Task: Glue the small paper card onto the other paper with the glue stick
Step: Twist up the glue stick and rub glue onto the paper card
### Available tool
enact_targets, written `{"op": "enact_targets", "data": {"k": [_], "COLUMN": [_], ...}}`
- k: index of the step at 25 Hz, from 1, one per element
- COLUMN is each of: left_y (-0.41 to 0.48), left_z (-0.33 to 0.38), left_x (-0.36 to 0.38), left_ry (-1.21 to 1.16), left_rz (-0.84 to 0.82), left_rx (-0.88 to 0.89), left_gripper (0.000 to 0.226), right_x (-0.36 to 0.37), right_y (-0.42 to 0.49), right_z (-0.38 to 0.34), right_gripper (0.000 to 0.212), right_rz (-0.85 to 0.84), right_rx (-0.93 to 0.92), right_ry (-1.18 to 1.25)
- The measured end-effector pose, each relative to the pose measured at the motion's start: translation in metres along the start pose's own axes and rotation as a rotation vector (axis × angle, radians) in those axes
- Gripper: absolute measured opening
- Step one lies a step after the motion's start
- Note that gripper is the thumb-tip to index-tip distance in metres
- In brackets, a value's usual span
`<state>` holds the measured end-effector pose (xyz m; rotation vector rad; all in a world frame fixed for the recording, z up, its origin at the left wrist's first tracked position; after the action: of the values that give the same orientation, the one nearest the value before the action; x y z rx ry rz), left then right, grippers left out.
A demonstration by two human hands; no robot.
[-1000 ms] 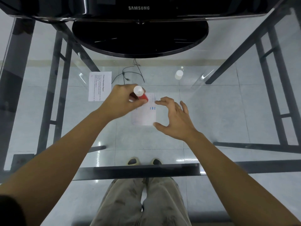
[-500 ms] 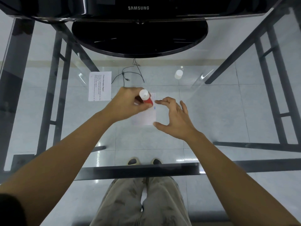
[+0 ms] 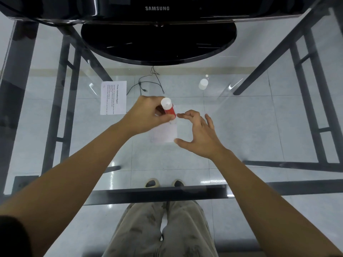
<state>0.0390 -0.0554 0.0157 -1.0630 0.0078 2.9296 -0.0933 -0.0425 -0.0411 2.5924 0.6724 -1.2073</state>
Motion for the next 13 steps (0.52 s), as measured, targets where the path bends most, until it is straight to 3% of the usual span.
{"op": "enact_targets", "data": {"k": [3,10,13], "left_y": [0.000,-0.024,-0.001], "left_z": [-0.002,-0.013,-0.021], "left_x": [-0.015,0.001,-0.018], "left_ry": [0.008,-0.041,0.037], "left_rz": [0.106,-0.085,0.032], "left_rx": [-0.008,-0.069,-0.086], "left_gripper": [0.020,0.020,0.024], "right_x": [0.001,0.001,0.000], "right_y": [0.000,0.000,-0.001], "right_z": [0.001,0.001,0.000], "right_gripper": [0.076,0.076,0.074], "right_rz": [-0.001,0.004,0.013], "right_rx": [0.004,0.006,-0.004], "right_ry": [-0.004,-0.011,-0.004]}}
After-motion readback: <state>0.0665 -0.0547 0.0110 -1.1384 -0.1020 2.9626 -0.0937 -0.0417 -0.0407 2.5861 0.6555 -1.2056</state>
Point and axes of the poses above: each hand's wrist, its own y-axis towards the middle knuckle, its own x-axis out of the palm, z = x × y, the point moved 10 cm from there along y, towards the middle knuckle, and after that the axes turned 8 degrees about z, right-handed, at the moved point
